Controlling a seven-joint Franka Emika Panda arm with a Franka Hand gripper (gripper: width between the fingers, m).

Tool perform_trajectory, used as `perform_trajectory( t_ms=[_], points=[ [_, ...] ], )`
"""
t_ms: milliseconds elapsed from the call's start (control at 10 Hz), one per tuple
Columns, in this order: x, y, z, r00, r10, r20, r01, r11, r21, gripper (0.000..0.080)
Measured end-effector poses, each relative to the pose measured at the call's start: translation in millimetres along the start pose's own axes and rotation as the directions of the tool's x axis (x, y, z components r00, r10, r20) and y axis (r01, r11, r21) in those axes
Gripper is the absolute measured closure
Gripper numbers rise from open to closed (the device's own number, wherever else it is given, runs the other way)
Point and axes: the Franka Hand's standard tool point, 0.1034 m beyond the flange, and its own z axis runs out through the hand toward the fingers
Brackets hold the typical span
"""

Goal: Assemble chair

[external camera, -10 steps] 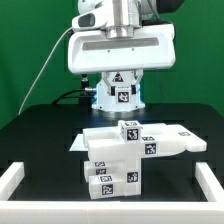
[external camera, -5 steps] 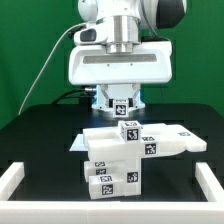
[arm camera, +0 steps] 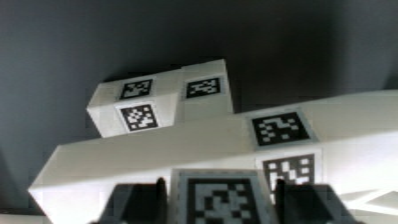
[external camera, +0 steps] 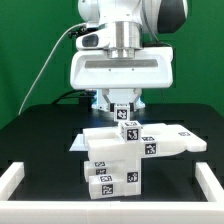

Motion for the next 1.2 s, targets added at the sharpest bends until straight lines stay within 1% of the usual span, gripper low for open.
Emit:
perform_trajectory(
  t_ms=[100, 300, 600, 1000, 1100, 1200],
  points=[
    [1.4, -0.3, 0.6, 1.000, -0.002, -0.001, 0.002, 1.000, -0.001, 0.0515],
    [5.3, 0.9, 2.6, 1.000, -0.008, -0.025, 0.008, 1.000, -0.014, 0.0515],
    [3.0, 4.0, 8.3, 1.000, -0.009, -0.022, 0.009, 1.000, -0.025, 0.0515],
    [3.2, 4.2, 8.3, 1.000, -0.009, -0.023, 0.008, 1.000, -0.026, 0.0515],
    [3.1, 4.2, 8.4, 1.000, -0.009, -0.023, 0.008, 1.000, -0.026, 0.0492],
    [3.1, 4.2, 8.4, 1.000, -0.009, -0.023, 0.008, 1.000, -0.026, 0.0318]
  ],
)
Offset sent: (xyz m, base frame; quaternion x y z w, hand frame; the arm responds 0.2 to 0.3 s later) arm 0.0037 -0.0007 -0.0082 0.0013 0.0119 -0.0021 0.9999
